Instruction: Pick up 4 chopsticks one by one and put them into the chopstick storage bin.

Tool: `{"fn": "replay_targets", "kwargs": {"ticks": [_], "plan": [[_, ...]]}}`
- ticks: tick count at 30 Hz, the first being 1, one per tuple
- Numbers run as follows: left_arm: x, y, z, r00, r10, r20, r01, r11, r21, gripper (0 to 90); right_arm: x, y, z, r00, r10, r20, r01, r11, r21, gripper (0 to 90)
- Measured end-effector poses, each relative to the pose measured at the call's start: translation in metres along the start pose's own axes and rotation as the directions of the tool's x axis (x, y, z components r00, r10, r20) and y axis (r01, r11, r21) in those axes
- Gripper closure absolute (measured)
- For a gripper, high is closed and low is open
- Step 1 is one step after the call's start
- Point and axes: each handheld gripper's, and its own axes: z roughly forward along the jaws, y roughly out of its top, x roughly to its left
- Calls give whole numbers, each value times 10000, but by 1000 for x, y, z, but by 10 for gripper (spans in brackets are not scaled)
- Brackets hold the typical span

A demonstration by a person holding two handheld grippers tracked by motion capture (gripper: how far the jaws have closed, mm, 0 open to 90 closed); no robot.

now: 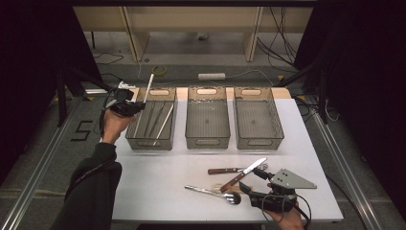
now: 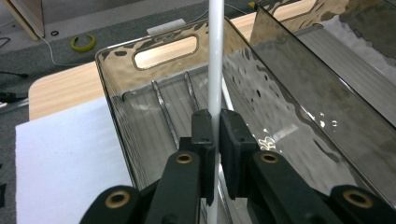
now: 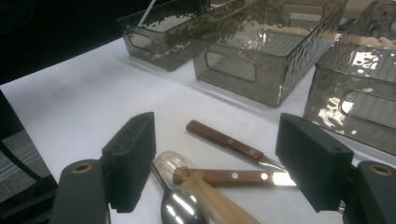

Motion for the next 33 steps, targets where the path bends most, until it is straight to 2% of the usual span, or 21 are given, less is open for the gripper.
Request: {"fn": "replay_targets", "kwargs": {"ticks": [15,20,22,24,27,33], "plan": [[5,-12,15,9979,-650,3,650,9971,385,833,0,0,0,10000,-15,-19,15,10000,-7,298],[7,-17,17,9962,-870,-48,871,9955,367,823,0,0,0,10000,-25,-14,25,10000,-4,298],[7,-18,17,9952,-975,22,973,9945,393,792,1,0,0,10000,-26,-15,26,10000,-2,298],[6,-19,16,9962,-869,9,868,9955,382,764,1,0,0,10000,-32,-9,32,10000,-4,298],[1,-20,12,9961,-870,147,864,9956,364,668,0,0,0,10000,-21,-6,21,10000,-10,298],[-19,-29,-3,9972,-298,682,275,9990,346,487,0,0,-1,10000,9,21,-9,10000,-68,298]]}}
